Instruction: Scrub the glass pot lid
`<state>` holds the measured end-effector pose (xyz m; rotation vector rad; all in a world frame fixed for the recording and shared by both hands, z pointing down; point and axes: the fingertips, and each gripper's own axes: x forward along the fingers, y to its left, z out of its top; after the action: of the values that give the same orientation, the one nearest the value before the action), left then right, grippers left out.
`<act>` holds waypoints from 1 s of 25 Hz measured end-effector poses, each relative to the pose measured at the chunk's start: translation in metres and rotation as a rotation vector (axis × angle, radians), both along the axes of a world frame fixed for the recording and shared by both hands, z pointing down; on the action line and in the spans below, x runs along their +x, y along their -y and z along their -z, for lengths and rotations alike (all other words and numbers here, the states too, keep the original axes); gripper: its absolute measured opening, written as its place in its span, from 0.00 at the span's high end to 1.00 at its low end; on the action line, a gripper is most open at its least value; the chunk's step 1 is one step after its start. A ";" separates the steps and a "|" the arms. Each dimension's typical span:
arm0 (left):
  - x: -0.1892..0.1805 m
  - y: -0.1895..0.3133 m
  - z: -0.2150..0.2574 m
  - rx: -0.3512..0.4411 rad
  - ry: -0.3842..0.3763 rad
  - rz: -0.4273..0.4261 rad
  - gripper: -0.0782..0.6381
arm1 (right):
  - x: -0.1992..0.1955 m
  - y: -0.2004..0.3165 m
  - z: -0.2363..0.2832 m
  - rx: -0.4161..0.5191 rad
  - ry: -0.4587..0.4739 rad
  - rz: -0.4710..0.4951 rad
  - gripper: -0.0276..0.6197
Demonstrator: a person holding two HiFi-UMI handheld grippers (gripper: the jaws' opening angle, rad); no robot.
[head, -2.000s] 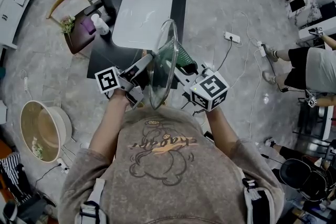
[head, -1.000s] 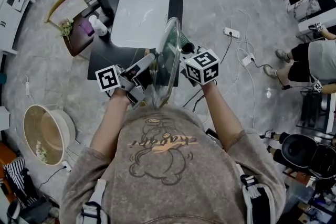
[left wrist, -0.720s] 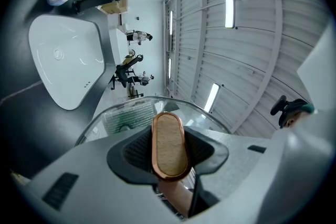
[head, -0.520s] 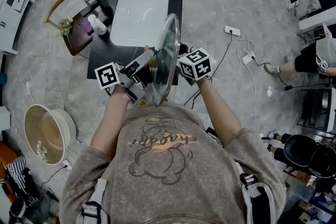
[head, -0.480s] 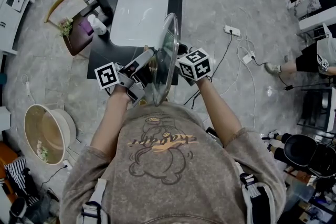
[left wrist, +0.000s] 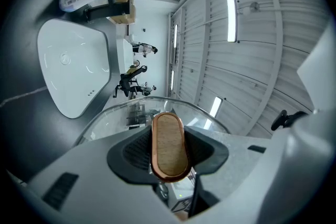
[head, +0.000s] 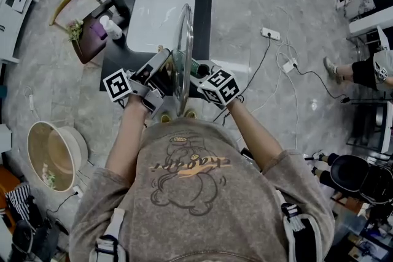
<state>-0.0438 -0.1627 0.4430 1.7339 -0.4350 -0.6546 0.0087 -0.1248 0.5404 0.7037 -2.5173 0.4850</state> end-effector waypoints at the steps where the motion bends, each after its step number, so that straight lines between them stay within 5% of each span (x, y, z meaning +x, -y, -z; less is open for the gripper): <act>1: -0.001 0.001 0.000 -0.001 0.000 0.005 0.65 | -0.002 -0.005 0.000 -0.004 0.000 0.013 0.81; 14: -0.021 0.013 -0.015 -0.041 0.003 0.075 0.65 | -0.021 -0.064 0.028 -0.050 0.058 0.182 0.81; 25: -0.023 0.008 -0.030 -0.077 0.018 0.075 0.65 | -0.019 -0.089 0.077 -0.033 0.150 0.220 0.81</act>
<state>-0.0664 -0.1706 0.4732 1.6584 -0.5334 -0.6681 -0.0105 -0.0361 0.4630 0.3843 -2.6790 0.5151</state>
